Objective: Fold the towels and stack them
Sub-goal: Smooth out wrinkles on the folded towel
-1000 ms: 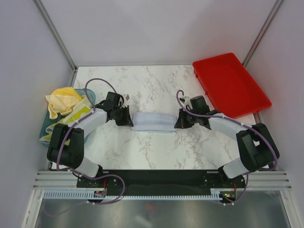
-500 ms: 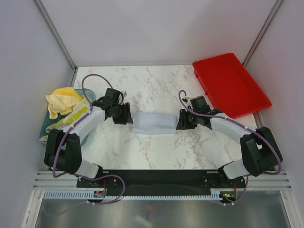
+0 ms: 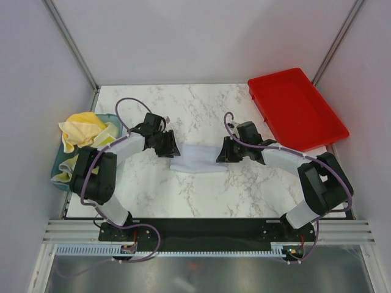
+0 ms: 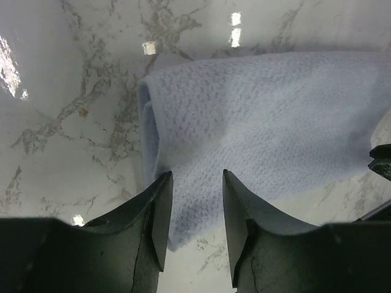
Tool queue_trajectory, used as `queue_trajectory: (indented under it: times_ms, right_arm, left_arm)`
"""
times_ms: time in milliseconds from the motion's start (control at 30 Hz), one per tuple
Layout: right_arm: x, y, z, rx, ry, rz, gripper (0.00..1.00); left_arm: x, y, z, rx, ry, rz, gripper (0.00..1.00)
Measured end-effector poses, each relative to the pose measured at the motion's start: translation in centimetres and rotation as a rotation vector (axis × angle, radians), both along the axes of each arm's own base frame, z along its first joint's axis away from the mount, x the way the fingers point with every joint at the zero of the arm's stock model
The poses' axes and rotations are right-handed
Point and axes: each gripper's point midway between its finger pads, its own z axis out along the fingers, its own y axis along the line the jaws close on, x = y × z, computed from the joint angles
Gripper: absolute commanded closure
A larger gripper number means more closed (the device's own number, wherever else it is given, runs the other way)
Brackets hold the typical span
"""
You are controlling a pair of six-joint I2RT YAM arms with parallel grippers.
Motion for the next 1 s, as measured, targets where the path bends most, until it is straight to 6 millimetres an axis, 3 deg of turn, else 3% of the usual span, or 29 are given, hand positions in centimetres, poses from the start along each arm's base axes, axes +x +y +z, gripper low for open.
queue_trajectory:
  times_ms: [100, 200, 333, 533, 633, 700, 800, 900, 1000]
  right_arm:
    - [-1.3, -0.8, -2.9, -0.028, 0.046, 0.005, 0.68]
    - [-2.3, -1.0, -4.3, -0.036, 0.08, 0.02, 0.67]
    - [-2.1, -1.0, -3.5, -0.035, 0.047, 0.029, 0.64]
    - [-1.9, -0.4, -0.1, 0.03, -0.023, 0.04, 0.64]
    - [-2.0, -0.2, 0.4, 0.056, -0.039, 0.043, 0.64]
    - [-2.3, -0.4, -0.3, 0.052, -0.027, 0.037, 0.64]
    - [-2.5, -0.6, -1.2, 0.04, -0.01, 0.028, 0.64]
    - [-2.4, -0.8, -2.3, 0.021, 0.004, 0.02, 0.64]
    - [-2.3, -1.0, -2.8, 0.006, 0.013, 0.011, 0.63]
  left_arm:
    - [-0.3, 0.3, -2.2, 0.027, 0.05, 0.018, 0.56]
    - [-0.3, 0.4, -2.5, 0.029, 0.059, 0.029, 0.55]
    - [-0.1, -0.1, -1.4, 0.011, 0.03, 0.035, 0.53]
    - [-0.2, -1.5, 3.1, -0.044, -0.088, 0.009, 0.53]
    - [-1.3, -2.6, 4.5, -0.083, -0.123, -0.025, 0.58]
    - [-2.3, -3.2, 3.9, -0.094, -0.111, -0.047, 0.65]
    - [-4.5, -3.0, 1.2, -0.066, -0.04, -0.06, 0.72]
    - [-6.0, -1.8, -1.2, -0.009, 0.023, -0.034, 0.74]
    - [-6.4, -0.7, -2.3, 0.042, 0.042, 0.01, 0.74]
